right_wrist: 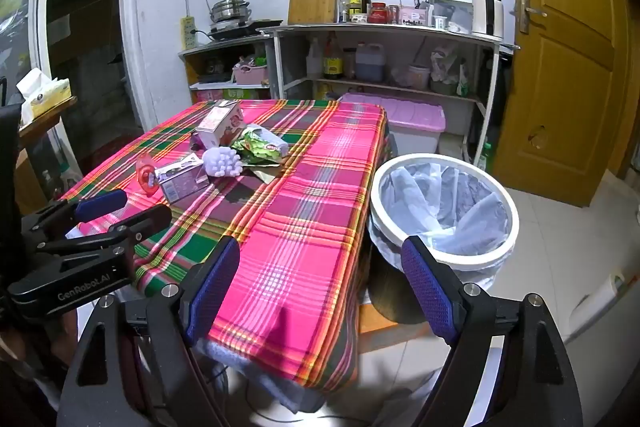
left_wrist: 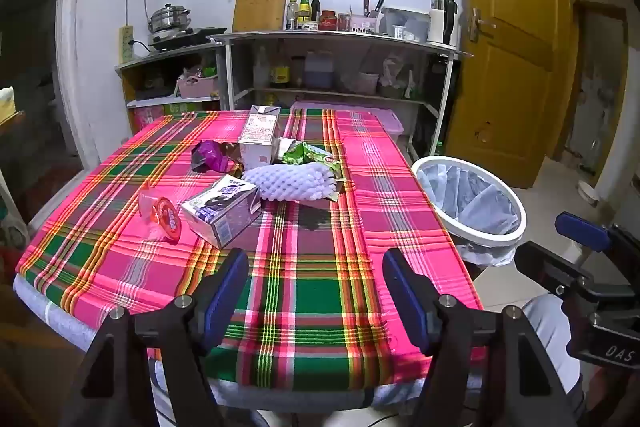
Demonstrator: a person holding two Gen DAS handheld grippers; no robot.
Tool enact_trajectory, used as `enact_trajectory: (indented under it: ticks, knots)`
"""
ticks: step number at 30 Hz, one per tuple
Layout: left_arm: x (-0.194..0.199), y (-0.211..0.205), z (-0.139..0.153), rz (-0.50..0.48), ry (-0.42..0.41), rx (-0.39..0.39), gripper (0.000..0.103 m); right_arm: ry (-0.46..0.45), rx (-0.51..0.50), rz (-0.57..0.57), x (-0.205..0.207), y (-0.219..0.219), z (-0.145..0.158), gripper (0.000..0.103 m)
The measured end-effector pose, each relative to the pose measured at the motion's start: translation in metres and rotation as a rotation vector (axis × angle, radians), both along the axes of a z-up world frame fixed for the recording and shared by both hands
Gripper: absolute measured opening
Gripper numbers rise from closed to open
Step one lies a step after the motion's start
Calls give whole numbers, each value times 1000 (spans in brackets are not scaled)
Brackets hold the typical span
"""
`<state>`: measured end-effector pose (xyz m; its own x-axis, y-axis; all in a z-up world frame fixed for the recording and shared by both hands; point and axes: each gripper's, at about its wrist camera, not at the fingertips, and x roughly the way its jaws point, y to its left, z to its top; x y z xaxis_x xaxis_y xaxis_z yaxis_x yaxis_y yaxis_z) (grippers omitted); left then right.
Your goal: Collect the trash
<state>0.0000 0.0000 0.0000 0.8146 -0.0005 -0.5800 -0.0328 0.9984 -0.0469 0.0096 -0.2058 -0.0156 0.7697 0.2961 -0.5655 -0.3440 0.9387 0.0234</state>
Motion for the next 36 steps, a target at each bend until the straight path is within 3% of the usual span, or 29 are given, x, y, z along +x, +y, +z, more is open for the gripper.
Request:
enact_trajectory:
  ticks: [36]
  knots:
    - [-8, -1, 8, 3, -43, 1, 69, -5, -1, 0, 0, 1, -1, 83]
